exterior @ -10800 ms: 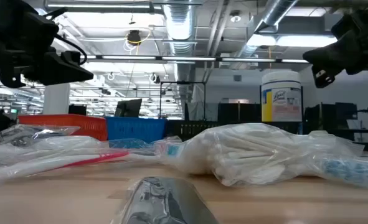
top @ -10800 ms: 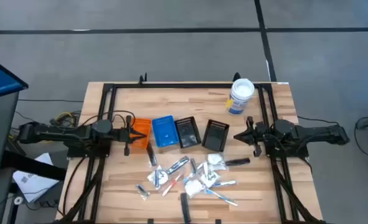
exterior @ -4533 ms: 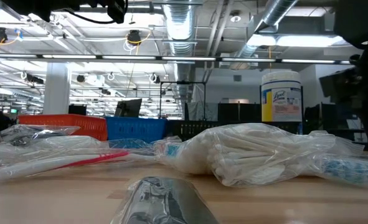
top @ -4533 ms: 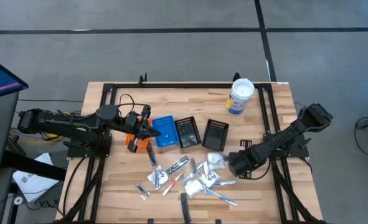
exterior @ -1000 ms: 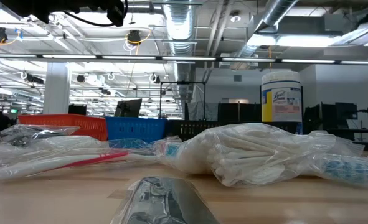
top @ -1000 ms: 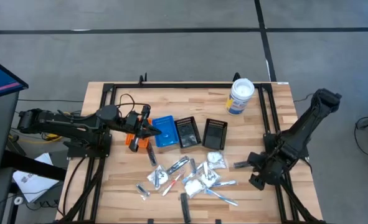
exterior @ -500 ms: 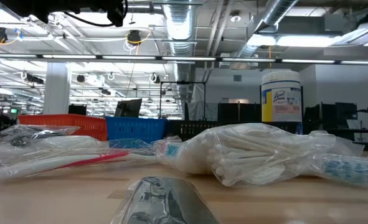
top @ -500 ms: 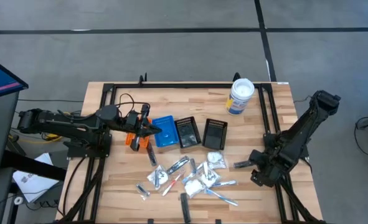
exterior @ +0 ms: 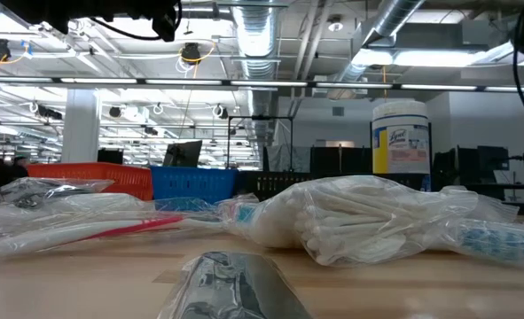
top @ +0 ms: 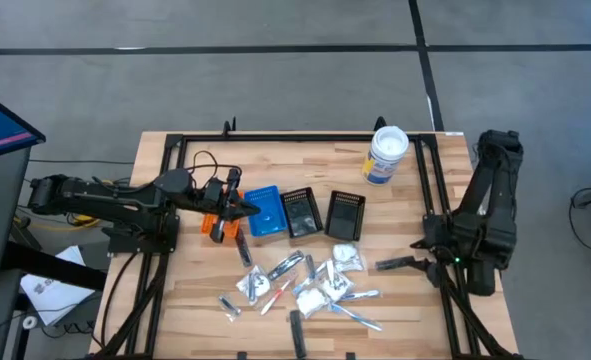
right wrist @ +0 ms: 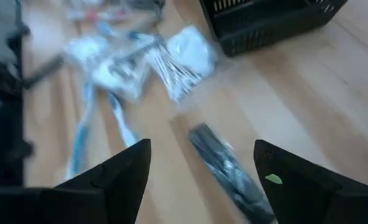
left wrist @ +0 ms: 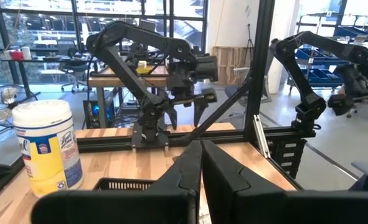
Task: Pick & Place Travel size toiletries
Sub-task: Put the black comb into the right black bin
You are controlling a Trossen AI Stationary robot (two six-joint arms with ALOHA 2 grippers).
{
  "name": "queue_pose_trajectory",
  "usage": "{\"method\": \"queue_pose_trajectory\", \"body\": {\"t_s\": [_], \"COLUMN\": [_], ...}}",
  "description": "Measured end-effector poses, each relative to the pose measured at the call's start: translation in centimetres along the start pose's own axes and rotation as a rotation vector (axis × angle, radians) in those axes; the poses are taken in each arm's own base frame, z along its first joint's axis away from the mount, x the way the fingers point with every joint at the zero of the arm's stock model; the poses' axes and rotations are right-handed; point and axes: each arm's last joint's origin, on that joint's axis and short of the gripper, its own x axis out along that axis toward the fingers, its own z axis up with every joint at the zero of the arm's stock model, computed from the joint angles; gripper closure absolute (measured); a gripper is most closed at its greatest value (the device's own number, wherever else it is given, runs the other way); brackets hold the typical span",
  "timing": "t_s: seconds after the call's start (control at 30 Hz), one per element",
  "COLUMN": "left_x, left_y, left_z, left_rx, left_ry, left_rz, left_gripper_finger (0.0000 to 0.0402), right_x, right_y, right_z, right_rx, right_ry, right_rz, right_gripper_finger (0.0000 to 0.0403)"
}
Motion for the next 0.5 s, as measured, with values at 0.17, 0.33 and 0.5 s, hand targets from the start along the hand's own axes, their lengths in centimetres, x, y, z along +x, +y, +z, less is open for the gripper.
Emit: {"method": "queue_pose_trajectory", "body": {"t_s": [0.17,0.33,0.5], "left_x": [0.0,0.0,0.0], "left_y": [0.0,0.1,0.1], "left_z": [0.0,0.0,0.1], "left_rx": [0.0,0.0,0.001], "left_ry": [-0.001,-0.003,-0.006], "left_rz": [0.014,0.025,0.024], "left_gripper_finger": [0.0394,0.0394,0.0394], "right_x": [0.0,0.4,1.7], "right_y": [1.6,2.7,1.9], "right_z": [0.2,0.7,0.8], "right_rx": [0.072,0.056,0.042], "right_ry": [-0.089,-0.104,0.064], "right_rz": [0.127,0.167,0.025], "right_gripper_finger": [0.0127,0.0127,0.0127]}}
